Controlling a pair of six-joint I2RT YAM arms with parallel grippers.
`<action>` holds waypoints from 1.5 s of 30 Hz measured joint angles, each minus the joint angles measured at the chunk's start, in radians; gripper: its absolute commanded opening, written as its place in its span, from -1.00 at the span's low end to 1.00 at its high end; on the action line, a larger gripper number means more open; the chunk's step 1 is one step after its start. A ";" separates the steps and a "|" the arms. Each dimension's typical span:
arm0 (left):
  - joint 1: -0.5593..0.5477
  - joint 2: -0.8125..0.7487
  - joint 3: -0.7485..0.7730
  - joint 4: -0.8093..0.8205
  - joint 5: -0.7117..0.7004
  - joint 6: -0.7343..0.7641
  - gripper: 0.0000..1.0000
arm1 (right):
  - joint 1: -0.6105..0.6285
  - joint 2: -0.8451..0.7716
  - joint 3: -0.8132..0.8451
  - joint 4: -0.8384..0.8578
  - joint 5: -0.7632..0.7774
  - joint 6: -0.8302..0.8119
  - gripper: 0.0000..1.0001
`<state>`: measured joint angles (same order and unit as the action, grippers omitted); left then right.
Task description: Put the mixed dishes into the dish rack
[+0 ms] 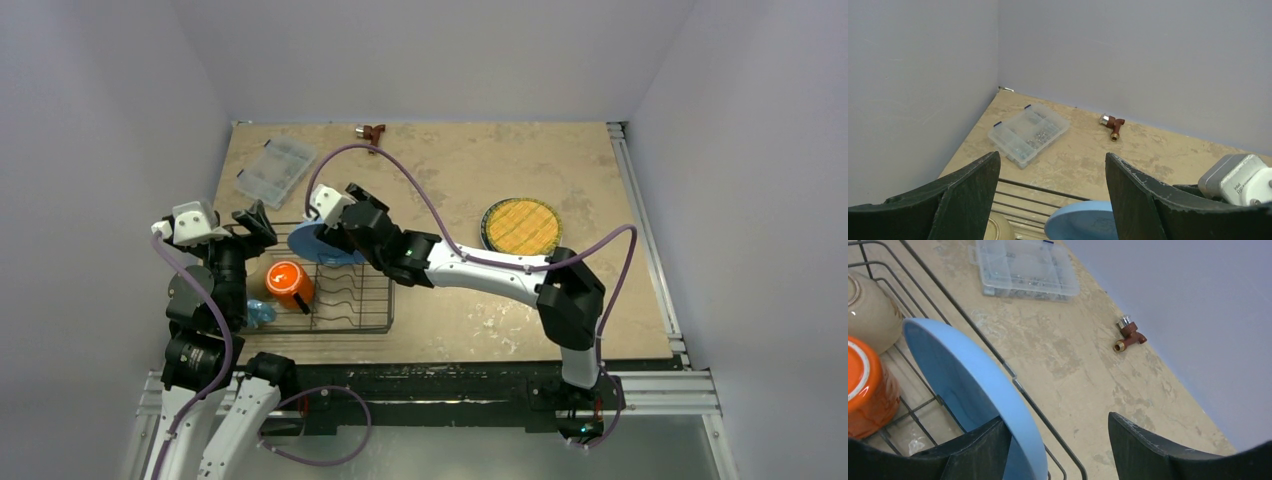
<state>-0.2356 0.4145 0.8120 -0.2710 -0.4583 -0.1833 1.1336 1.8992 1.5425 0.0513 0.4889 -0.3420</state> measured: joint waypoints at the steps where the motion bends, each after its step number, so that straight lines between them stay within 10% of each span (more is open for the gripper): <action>1: 0.000 0.000 0.000 0.000 0.000 0.000 0.51 | -0.004 0.005 0.016 -0.010 0.003 0.017 0.35; 25: 0.006 0.007 0.000 0.000 0.014 -0.013 0.51 | 0.006 -0.110 -0.053 -0.055 -0.126 0.140 0.71; 35: 0.007 0.027 0.000 0.000 0.067 -0.015 0.58 | -0.014 -0.426 -0.377 -0.026 -0.113 0.243 0.76; 45: 0.011 0.174 0.029 -0.001 0.312 -0.015 0.60 | -0.790 -0.903 -0.802 -0.019 -0.126 0.683 0.61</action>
<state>-0.2245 0.5880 0.8410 -0.2722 -0.1467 -0.1982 0.3439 0.9966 0.7406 0.0319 0.3626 0.3412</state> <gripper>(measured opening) 0.797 0.814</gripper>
